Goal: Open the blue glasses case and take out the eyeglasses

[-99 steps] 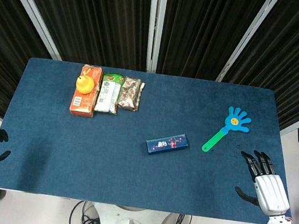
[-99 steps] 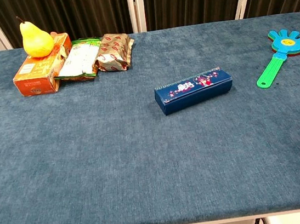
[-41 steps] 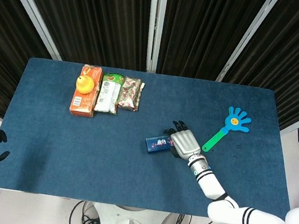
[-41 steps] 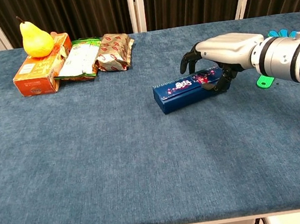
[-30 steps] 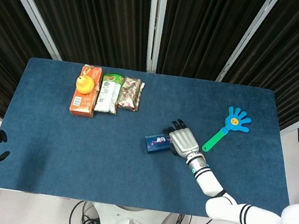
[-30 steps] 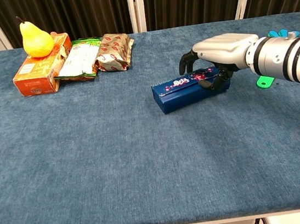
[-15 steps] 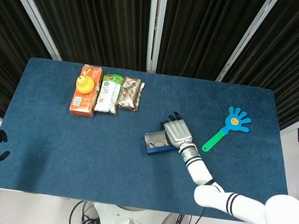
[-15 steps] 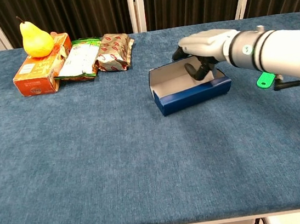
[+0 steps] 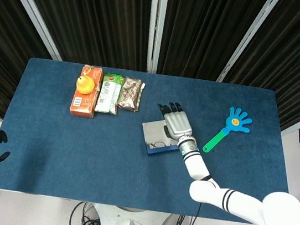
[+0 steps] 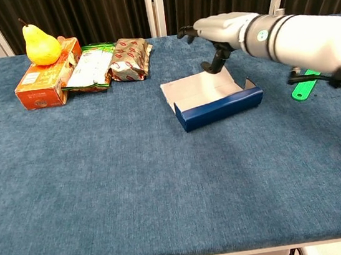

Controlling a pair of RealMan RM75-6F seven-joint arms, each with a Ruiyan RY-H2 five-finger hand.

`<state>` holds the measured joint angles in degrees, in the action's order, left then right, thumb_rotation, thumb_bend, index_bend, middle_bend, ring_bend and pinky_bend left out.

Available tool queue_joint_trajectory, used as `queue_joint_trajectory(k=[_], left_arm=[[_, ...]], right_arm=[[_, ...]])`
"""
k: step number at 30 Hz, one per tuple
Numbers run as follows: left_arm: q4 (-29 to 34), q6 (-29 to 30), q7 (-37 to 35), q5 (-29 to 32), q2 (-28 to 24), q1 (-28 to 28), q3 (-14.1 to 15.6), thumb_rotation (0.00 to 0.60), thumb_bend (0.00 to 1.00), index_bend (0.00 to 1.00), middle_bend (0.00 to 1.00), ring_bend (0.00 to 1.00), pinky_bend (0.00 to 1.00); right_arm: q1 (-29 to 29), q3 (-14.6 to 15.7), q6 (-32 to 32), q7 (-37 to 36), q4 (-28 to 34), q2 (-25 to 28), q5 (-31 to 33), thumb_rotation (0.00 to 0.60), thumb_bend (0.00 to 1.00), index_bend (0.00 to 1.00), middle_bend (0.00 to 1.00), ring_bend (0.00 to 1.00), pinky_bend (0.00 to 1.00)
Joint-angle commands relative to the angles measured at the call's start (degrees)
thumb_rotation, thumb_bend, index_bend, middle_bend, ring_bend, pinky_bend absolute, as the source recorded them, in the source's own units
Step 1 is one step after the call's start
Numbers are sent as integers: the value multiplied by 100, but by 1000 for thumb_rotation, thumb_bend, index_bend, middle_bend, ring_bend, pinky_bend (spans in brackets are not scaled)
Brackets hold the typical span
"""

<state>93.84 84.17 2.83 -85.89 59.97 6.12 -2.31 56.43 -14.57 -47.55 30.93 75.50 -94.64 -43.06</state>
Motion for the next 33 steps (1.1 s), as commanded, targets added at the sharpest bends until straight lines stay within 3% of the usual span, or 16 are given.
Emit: queue_joint_trajectory(k=[1, 8, 16, 27, 33], left_arm=[[6, 2, 6, -3, -2, -1, 2, 600, 164, 538, 534, 391, 517], [26, 0, 42, 14, 0, -1, -2, 600, 164, 538, 534, 391, 517], [32, 4, 57, 28, 2, -6, -4, 600, 165, 538, 534, 391, 518], [28, 3, 47, 17, -1, -6, 1, 600, 164, 538, 534, 391, 517], [28, 4, 36, 18, -3, -8, 2, 600, 164, 538, 534, 391, 517]], right_arm=[[-547, 332, -137, -548, 892, 733, -577, 600, 610, 0, 257, 7, 0], [-966, 694, 178, -1449, 1147, 1118, -1275, 600, 772, 5, 299, 8, 0], [-1075, 937, 358, -1780, 1217, 1213, -1810, 600, 784, 46, 324, 9, 0], [-1465, 1459, 197, -2360, 2175, 1659, -3094, 600, 785, 71, 340, 14, 0], [-1361, 1454, 249, -2420, 2376, 1531, -3519, 600, 784, 71, 313, 14, 0]])
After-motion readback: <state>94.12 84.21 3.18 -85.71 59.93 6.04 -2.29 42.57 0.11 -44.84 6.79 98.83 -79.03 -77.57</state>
